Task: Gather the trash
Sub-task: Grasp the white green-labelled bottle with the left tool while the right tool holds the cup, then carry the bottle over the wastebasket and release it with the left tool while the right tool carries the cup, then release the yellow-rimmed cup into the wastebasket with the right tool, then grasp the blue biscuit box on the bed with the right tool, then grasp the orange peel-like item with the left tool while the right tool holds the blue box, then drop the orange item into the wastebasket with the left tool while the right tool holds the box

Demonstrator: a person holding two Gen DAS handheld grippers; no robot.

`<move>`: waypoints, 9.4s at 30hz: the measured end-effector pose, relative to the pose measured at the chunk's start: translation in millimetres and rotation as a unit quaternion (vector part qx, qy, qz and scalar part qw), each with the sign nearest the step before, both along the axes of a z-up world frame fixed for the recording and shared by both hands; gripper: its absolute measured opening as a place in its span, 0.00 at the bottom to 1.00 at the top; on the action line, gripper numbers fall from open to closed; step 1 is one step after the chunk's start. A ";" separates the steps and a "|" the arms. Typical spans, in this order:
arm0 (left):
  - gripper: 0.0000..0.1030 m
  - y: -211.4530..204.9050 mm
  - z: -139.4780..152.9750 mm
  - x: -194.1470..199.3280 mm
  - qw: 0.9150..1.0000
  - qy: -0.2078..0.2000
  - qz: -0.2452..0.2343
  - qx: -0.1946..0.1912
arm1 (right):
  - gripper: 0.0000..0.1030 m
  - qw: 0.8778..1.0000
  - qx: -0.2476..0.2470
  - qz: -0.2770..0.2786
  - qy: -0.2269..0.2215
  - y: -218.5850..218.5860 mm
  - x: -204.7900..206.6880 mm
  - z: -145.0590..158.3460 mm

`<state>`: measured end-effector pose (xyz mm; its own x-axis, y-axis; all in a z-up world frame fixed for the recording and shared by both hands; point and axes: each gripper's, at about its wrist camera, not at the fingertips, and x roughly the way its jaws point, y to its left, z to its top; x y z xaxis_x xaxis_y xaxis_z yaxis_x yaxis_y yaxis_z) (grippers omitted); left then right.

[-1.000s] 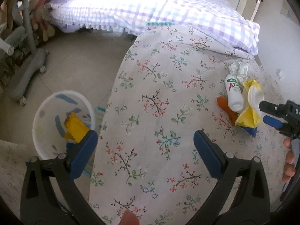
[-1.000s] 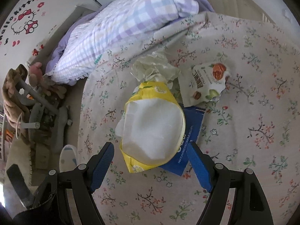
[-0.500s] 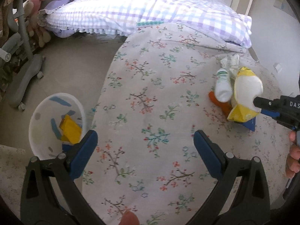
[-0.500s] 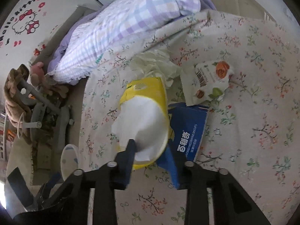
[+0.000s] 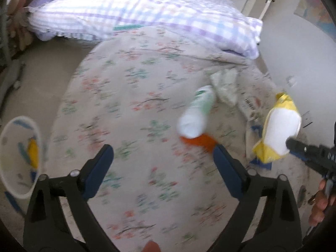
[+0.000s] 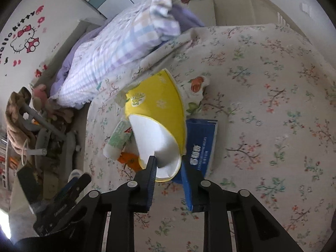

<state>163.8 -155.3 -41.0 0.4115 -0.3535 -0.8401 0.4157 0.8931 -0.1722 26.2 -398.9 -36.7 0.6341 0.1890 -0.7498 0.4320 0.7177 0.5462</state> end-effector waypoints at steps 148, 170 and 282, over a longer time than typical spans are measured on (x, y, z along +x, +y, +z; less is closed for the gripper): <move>0.98 265.4 17.5 -24.7 0.979 0.015 0.197 0.052 | 0.67 0.965 -0.139 0.220 -0.034 231.7 54.2 31.7; 0.98 105.5 4.0 -26.8 0.995 0.021 0.075 0.063 | 0.72 0.990 -0.130 0.038 0.049 17.9 -22.3 -13.1; 0.16 235.6 5.9 21.7 0.987 0.012 0.156 0.026 | 0.47 0.979 -0.064 0.192 -0.006 198.0 74.3 20.0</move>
<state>185.5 80.3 -35.2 0.4728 -0.1684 -0.8649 0.1143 0.9850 -0.1292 100.5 -200.9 -16.8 0.5429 0.3207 -0.7762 0.1111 0.8887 0.4449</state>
